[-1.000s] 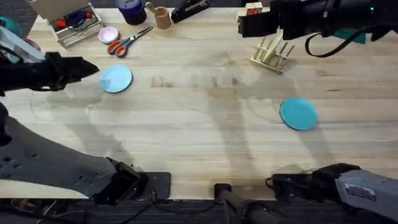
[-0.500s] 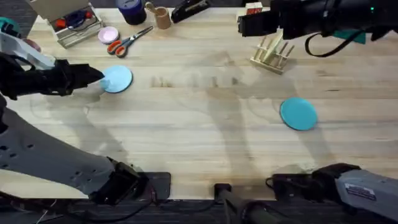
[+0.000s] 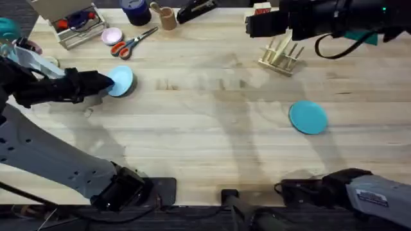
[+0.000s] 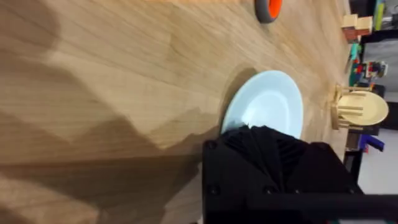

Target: Pick up the plates from the table one by one and place each into a slot on the dish rack.

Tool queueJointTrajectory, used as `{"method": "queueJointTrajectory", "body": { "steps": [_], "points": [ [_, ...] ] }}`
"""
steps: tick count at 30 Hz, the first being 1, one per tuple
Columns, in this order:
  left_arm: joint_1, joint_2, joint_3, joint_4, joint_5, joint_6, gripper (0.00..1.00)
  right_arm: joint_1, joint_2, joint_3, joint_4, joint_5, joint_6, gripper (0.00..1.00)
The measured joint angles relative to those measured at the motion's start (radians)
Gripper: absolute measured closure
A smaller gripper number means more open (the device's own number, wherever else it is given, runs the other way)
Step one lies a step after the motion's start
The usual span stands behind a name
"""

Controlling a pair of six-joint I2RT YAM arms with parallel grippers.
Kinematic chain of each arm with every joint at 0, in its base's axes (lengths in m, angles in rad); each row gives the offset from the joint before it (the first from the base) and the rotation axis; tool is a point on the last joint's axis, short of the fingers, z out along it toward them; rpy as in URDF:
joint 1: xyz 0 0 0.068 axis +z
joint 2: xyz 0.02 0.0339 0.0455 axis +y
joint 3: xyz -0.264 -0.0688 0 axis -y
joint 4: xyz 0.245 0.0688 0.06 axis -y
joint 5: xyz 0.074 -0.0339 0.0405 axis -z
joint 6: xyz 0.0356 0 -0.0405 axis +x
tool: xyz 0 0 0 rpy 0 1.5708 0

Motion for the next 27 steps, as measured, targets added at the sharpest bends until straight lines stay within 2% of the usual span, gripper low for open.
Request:
{"method": "queueJointTrajectory", "body": {
  "steps": [15, 22, 27],
  "points": [
    [0.002, 0.007, 0.0, -0.001, 0.013, 0.014, 0.961, 0.006, 0.0, 0.0, 0.0, 0.0, 0.033, 0.006],
    [0.002, 0.007, 0.0, -0.001, 0.013, 0.014, 0.959, 0.097, 0.051, 0.002, 0.052, 0.0, 0.084, 0.006],
    [0.002, 0.007, 0.0, -0.001, 0.013, 0.014, 0.96, 0.161, 0.127, 0.002, 0.131, -0.004, 0.186, 0.006]
  ]
}}
